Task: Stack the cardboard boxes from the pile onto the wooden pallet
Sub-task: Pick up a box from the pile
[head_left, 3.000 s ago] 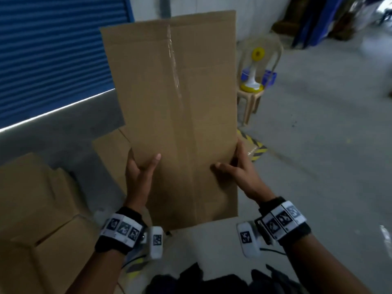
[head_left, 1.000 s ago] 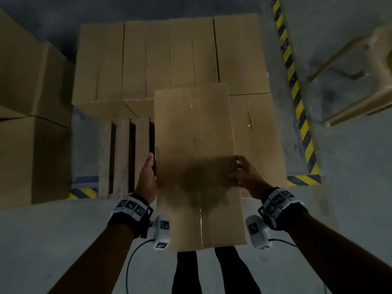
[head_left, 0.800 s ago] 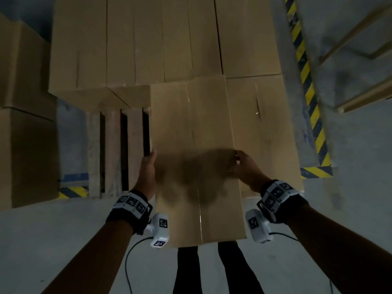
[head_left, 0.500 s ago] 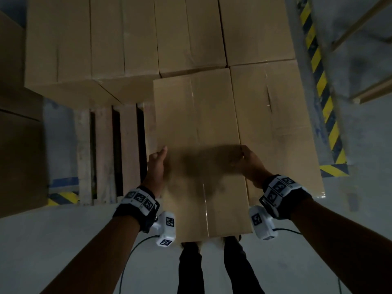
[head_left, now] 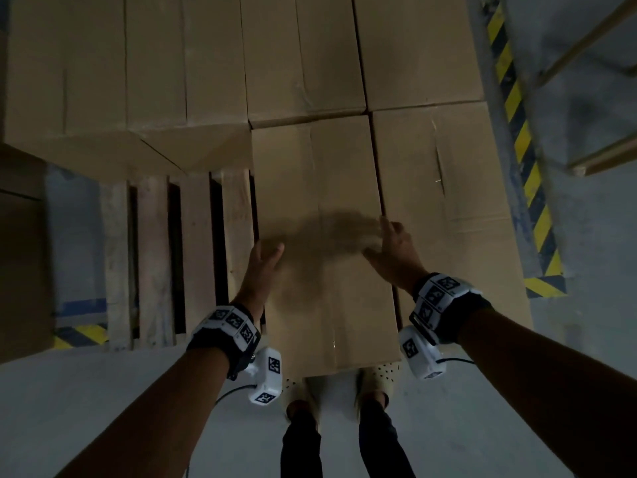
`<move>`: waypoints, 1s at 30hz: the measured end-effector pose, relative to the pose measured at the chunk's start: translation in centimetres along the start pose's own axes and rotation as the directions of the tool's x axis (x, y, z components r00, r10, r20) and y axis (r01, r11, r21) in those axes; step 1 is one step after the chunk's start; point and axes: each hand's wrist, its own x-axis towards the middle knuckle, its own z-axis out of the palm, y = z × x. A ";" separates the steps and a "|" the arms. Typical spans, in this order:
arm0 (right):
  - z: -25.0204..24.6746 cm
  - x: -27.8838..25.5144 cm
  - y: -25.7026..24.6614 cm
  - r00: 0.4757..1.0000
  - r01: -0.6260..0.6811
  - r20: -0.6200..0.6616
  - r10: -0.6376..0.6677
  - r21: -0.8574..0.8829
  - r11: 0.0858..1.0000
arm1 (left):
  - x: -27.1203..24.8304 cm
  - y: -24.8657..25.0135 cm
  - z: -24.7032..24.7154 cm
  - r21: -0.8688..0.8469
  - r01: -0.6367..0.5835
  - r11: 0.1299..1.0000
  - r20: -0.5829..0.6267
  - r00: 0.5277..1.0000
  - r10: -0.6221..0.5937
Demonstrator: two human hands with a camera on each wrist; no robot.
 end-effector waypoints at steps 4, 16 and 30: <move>0.5 0.4 0.2 1.000 0.009 0.024 -0.006 -0.119 0.993 | 1.0 -0.5 0.4 -0.014 0.006 1.000 -0.078 0.997 -0.007; 0.1 2.5 -0.5 0.996 -0.071 -0.051 0.077 0.100 0.992 | 3.3 0.3 -0.4 -0.058 -0.068 0.996 -0.079 0.995 0.063; 0.2 2.1 0.1 0.998 -0.044 -0.035 0.044 -0.005 0.999 | 2.9 1.0 0.4 -0.022 -0.062 0.998 -0.121 0.991 0.059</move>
